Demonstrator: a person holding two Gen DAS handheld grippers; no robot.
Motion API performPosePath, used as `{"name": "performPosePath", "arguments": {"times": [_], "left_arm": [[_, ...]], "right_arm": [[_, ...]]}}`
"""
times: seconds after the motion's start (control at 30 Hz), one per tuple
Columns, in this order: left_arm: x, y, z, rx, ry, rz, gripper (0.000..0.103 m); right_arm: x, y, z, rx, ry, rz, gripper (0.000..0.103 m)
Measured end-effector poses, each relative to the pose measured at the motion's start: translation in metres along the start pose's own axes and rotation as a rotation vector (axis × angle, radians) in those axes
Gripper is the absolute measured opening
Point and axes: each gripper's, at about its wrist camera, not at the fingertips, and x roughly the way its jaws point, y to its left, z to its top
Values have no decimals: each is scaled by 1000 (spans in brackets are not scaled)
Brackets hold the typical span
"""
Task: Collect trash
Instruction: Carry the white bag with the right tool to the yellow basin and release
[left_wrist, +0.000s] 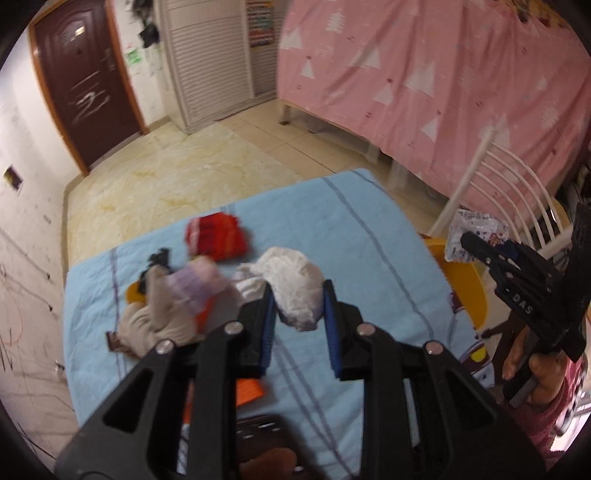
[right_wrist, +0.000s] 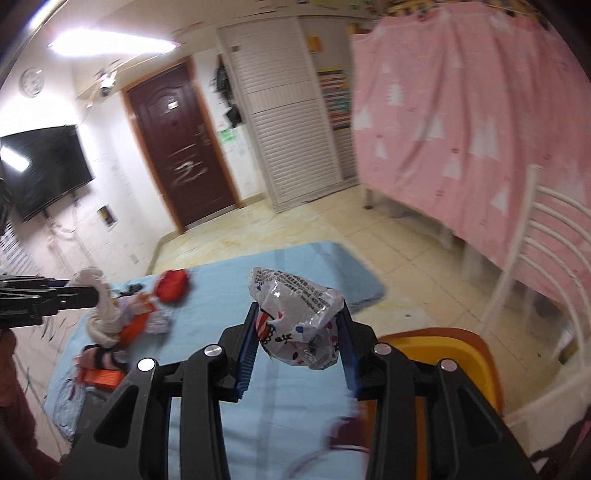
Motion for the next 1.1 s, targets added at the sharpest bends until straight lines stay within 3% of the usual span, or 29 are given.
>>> {"name": "performPosePath", "arguments": {"times": [0.37, 0.67, 0.73, 0.8, 0.83, 1.1], "left_arm": [[42, -127, 31, 206, 89, -109, 22], [82, -197, 40, 286, 172, -144, 25], [85, -206, 42, 291, 177, -152, 32], [85, -212, 45, 296, 172, -156, 53], [85, -214, 45, 298, 168, -159, 56], [68, -213, 48, 297, 137, -175, 58]], "right_arm": [[-8, -92, -38, 129, 43, -131, 33], [-2, -123, -63, 187, 77, -120, 34], [0, -127, -65, 197, 83, -115, 36], [-1, -130, -66, 204, 80, -114, 39], [-1, -131, -67, 209, 80, -115, 43], [-3, -131, -63, 216, 70, -107, 55]]}}
